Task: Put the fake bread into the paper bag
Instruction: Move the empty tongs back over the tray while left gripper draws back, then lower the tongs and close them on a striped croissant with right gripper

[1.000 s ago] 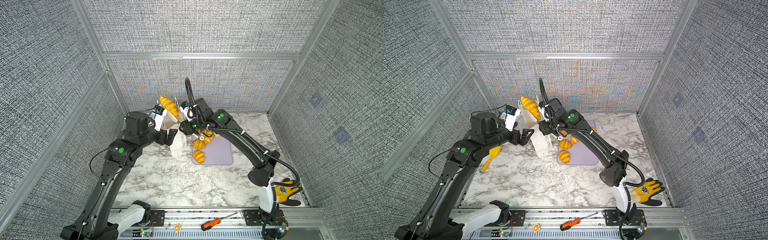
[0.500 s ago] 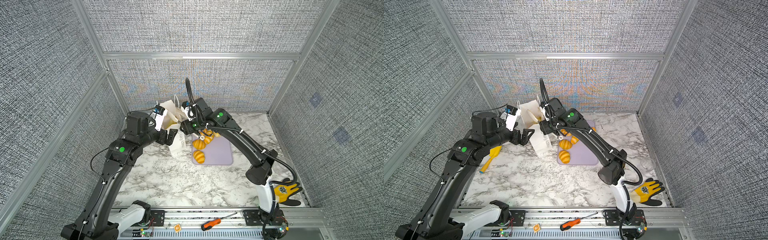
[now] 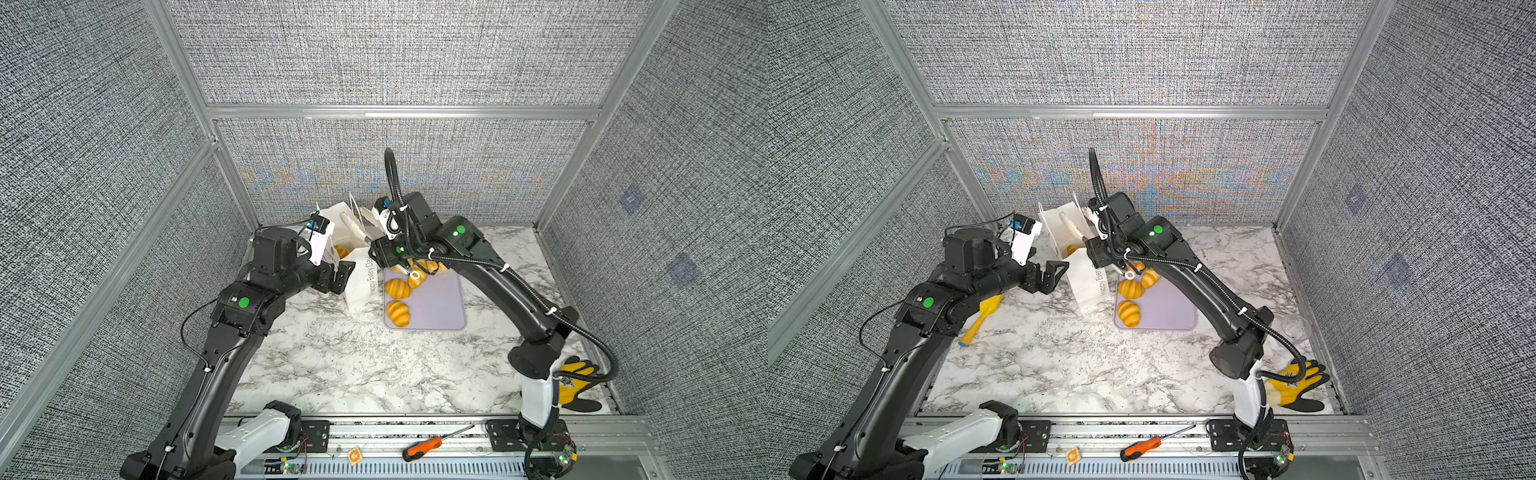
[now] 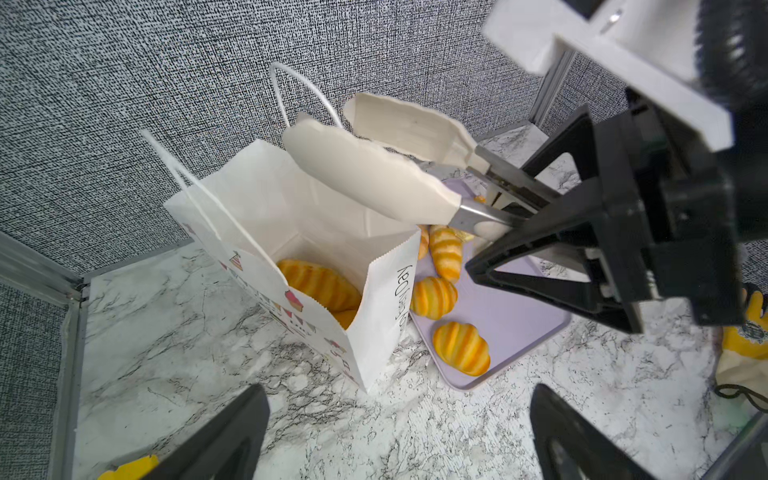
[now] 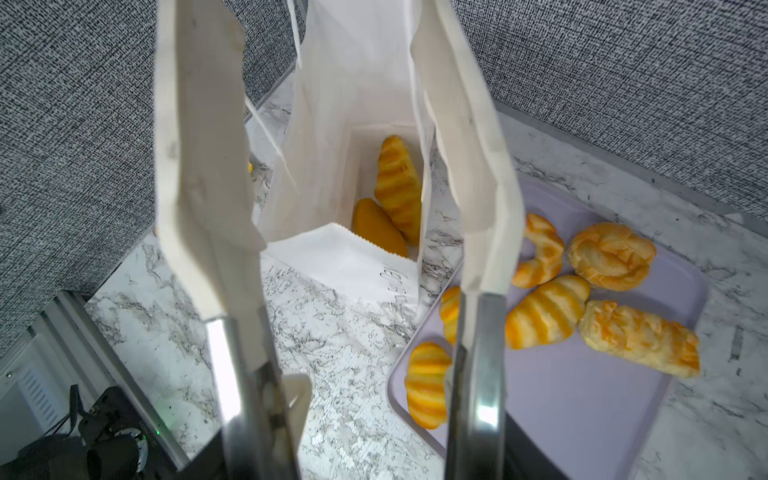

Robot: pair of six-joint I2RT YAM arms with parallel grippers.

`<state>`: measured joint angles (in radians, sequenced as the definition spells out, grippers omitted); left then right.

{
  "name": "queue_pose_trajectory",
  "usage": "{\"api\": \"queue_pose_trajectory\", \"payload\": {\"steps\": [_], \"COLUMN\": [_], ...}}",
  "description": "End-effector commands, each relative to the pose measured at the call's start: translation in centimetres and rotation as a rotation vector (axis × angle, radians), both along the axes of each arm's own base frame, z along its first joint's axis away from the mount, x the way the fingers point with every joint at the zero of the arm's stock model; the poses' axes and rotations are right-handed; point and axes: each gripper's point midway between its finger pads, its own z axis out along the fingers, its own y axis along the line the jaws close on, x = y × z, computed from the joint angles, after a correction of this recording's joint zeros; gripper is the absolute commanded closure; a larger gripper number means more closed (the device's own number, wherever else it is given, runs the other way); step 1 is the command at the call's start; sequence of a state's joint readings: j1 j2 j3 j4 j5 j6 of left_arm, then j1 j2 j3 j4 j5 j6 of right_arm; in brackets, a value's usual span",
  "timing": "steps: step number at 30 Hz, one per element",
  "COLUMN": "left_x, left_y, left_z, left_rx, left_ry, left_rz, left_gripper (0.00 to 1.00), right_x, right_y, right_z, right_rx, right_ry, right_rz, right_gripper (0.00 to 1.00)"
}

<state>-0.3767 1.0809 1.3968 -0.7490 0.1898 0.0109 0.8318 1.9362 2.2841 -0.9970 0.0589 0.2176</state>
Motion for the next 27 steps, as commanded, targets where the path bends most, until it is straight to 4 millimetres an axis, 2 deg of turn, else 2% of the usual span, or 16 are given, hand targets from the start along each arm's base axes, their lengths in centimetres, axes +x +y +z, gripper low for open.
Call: {"api": "queue_pose_trajectory", "payload": {"steps": [1, 5, 9, 16, 20, 27], "left_x": [0.0, -0.2, -0.8, -1.6, -2.4, -3.2], "left_y": [-0.6, -1.3, -2.3, -2.9, -4.1, -5.9], "left_z": [0.6, 0.4, 0.0, -0.5, -1.2, -3.4], "left_rx": [-0.033, -0.060, -0.094, -0.108, -0.113, -0.116], "left_ry": [-0.019, -0.004, 0.018, 0.022, 0.043, 0.084], "left_rz": [-0.024, -0.061, -0.116, -0.140, -0.185, -0.220], "left_gripper": [0.01, 0.01, 0.01, 0.01, 0.01, 0.01], "right_x": [-0.2, -1.1, -2.2, -4.2, -5.7, -8.9], "right_y": [-1.4, -3.2, -5.2, -8.6, -9.9, -12.2], "right_z": [1.0, 0.7, -0.5, -2.8, -5.1, -12.4], "right_rx": [-0.003, -0.025, -0.061, -0.088, -0.104, -0.225], "right_ry": [-0.042, -0.033, -0.009, 0.029, 0.087, 0.263], "right_rz": [-0.038, -0.074, -0.117, -0.201, -0.237, -0.305], "right_gripper": [0.35, 0.35, 0.35, 0.34, 0.34, 0.32]}}
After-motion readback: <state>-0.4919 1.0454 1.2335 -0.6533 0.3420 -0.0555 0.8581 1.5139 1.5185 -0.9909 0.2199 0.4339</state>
